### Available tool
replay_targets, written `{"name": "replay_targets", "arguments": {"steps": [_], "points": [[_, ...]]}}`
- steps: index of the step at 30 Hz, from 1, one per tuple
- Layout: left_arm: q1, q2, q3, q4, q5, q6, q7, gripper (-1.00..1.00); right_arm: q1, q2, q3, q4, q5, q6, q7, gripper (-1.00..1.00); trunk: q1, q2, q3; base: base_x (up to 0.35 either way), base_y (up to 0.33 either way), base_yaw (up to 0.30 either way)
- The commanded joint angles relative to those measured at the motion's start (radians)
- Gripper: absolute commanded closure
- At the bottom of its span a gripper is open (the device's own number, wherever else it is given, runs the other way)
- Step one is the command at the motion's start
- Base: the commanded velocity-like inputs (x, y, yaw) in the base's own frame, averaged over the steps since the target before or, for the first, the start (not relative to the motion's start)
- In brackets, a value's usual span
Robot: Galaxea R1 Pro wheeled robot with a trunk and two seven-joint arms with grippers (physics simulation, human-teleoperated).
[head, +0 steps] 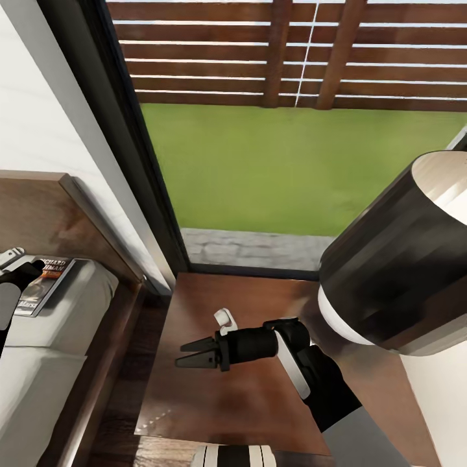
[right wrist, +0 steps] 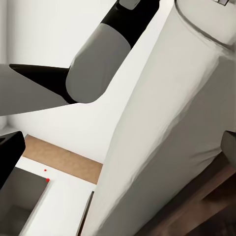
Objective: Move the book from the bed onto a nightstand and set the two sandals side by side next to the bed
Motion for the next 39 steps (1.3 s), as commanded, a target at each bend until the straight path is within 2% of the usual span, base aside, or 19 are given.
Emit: {"name": "replay_targets", "arguments": {"steps": [1, 32, 39], "points": [[0.001, 0.0, -0.001, 0.006, 0.023, 0.003, 0.005, -1.0, -0.001, 0.0, 0.001, 0.0, -0.004, 0.006, 0.0, -1.0, 0.0, 0.0, -0.001, 0.0, 0.0, 0.0], [0.001, 0.0, -0.001, 0.018, 0.024, 0.002, 0.005, -1.0, -0.001, 0.0, 0.001, 0.001, -0.003, 0.006, 0.0, -1.0, 0.0, 0.0, -0.001, -0.033, -0.03, 0.0], [0.001, 0.0, 0.0, 0.04, 0.024, -0.04, 0.005, -1.0, -0.001, 0.0, 0.002, 0.001, -0.003, 0.006, 0.0, -1.0, 0.0, 0.0, -0.001, 0.0, 0.0, 0.0]]}}
